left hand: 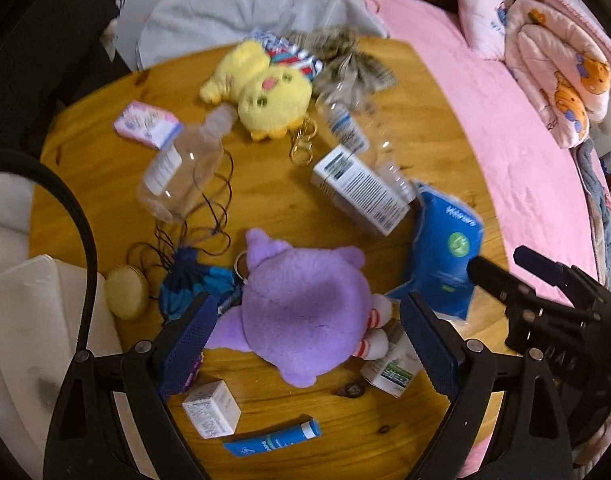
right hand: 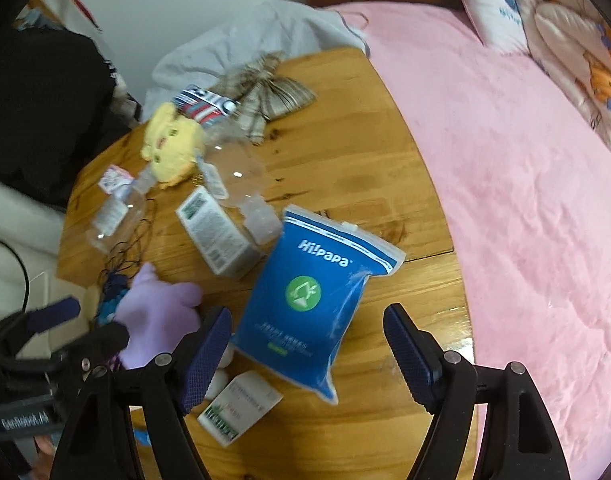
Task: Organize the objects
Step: 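Grasp the blue Hipapa wipes pack with the right tool while the left tool grasps the purple plush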
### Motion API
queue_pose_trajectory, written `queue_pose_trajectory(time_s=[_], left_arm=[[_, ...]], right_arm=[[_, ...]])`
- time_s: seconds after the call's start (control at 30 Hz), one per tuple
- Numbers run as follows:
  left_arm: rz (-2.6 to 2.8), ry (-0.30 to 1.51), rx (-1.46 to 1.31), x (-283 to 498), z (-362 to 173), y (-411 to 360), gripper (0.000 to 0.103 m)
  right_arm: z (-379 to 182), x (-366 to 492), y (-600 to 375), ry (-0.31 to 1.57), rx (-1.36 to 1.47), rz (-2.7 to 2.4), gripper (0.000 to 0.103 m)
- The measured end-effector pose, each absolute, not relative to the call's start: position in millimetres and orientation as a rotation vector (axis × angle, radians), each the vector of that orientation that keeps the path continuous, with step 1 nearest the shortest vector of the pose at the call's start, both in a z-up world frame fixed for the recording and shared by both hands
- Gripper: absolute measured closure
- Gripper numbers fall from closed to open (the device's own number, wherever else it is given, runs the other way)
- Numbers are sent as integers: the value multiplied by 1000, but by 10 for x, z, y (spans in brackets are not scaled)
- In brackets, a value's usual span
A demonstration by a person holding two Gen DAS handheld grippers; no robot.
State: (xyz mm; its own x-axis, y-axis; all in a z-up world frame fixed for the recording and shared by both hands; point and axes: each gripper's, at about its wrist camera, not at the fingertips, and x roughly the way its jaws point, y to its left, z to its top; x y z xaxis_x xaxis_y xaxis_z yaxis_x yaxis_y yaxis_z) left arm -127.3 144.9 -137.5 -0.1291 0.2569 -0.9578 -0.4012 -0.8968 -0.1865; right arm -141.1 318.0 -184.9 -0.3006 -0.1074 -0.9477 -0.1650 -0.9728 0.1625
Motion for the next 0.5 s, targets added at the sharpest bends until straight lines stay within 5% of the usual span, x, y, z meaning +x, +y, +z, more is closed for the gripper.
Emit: queue_pose_trajectory(time_s=[0.5], left_arm=[[2049, 229, -1810, -1273, -1860, 1562, 9]], right_arm=[[-2319, -1620, 3195, 458, -1936, 2367, 22]])
